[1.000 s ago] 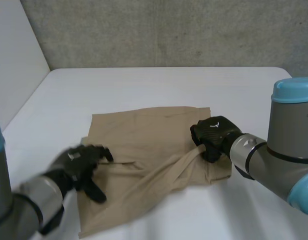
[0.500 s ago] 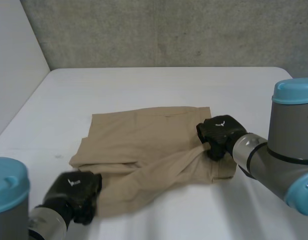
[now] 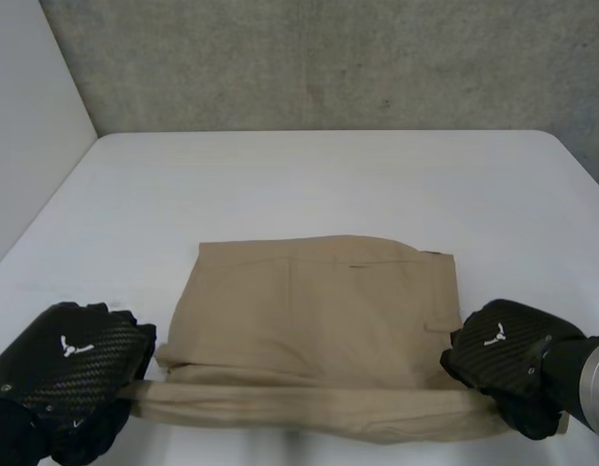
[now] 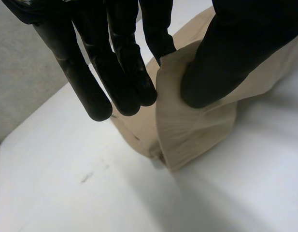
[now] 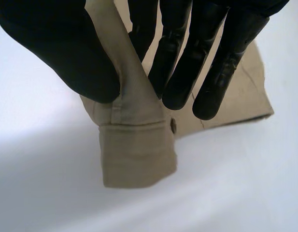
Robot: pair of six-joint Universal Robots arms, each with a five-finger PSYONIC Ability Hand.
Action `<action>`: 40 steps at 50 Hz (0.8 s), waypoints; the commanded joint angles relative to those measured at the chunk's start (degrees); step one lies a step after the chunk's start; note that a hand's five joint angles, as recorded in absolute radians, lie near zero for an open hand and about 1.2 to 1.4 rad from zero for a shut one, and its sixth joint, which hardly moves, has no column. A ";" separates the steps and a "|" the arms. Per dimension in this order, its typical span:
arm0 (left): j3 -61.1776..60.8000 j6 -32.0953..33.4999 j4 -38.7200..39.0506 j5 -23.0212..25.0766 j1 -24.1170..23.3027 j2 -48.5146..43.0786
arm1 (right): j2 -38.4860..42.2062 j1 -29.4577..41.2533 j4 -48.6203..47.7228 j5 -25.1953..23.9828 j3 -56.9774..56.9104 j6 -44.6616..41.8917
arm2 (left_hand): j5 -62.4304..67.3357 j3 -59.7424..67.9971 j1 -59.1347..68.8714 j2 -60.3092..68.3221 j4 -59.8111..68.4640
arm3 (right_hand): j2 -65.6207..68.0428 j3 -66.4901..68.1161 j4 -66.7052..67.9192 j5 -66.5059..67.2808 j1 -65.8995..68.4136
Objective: Fold the shorts.
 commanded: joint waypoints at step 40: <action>48.64 9.04 37.14 -4.56 5.57 -68.29 | 48.40 7.59 -46.66 11.02 -37.68 2.83 | -53.57 -56.59 -52.91 -56.82 -56.91 | -57.24 -58.68 -58.24 -55.82 -46.35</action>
